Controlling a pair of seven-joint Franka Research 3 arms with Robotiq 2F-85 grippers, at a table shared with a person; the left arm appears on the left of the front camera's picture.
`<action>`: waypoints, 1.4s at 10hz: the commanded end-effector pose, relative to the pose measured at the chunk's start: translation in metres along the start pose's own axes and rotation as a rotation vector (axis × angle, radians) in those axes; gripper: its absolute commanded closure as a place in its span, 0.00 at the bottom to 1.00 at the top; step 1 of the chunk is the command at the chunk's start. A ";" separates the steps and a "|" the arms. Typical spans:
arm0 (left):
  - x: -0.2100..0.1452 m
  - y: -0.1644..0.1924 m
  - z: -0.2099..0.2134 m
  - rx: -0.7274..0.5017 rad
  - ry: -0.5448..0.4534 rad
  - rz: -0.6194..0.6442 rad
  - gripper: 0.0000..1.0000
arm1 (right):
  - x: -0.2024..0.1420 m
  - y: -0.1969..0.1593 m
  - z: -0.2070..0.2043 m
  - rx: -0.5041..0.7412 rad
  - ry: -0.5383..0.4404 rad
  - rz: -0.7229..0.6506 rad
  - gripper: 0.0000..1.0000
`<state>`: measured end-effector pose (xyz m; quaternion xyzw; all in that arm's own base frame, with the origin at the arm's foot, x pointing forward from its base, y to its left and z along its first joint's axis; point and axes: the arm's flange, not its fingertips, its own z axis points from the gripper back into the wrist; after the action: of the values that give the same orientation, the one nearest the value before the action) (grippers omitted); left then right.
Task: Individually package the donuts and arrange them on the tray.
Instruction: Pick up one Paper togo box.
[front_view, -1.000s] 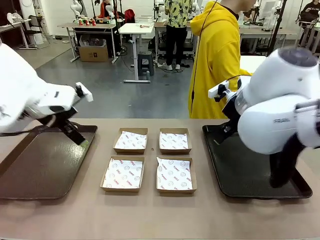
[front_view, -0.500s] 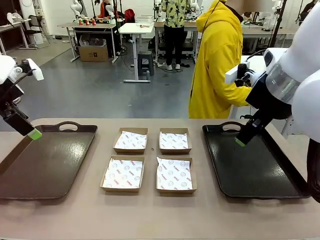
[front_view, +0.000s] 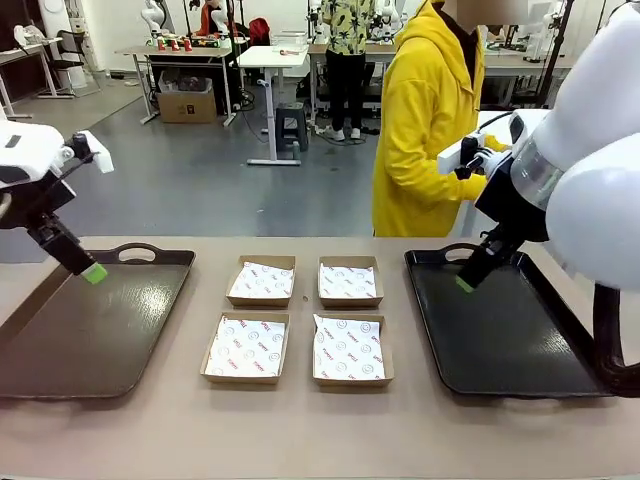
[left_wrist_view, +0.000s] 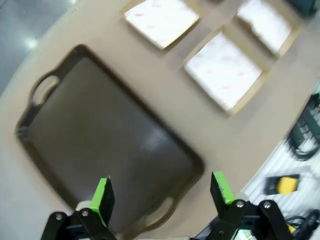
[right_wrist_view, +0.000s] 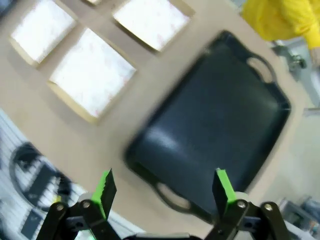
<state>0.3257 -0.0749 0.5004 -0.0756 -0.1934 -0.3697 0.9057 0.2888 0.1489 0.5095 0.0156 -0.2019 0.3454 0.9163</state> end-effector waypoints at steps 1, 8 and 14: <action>-0.012 0.023 0.008 -0.448 -0.284 0.296 0.00 | -0.032 -0.025 -0.004 0.598 -0.220 -0.323 0.00; -0.114 0.112 -0.006 -1.074 -0.418 0.838 0.00 | -0.152 -0.117 -0.062 1.287 -0.308 -0.823 0.00; -0.188 0.163 0.000 -0.969 -0.416 1.037 0.00 | -0.211 -0.166 -0.038 1.177 -0.415 -0.954 0.00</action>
<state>0.3217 0.1570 0.4215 -0.6186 -0.1312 0.0782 0.7707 0.2868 -0.1245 0.4096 0.6487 -0.1049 -0.0525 0.7519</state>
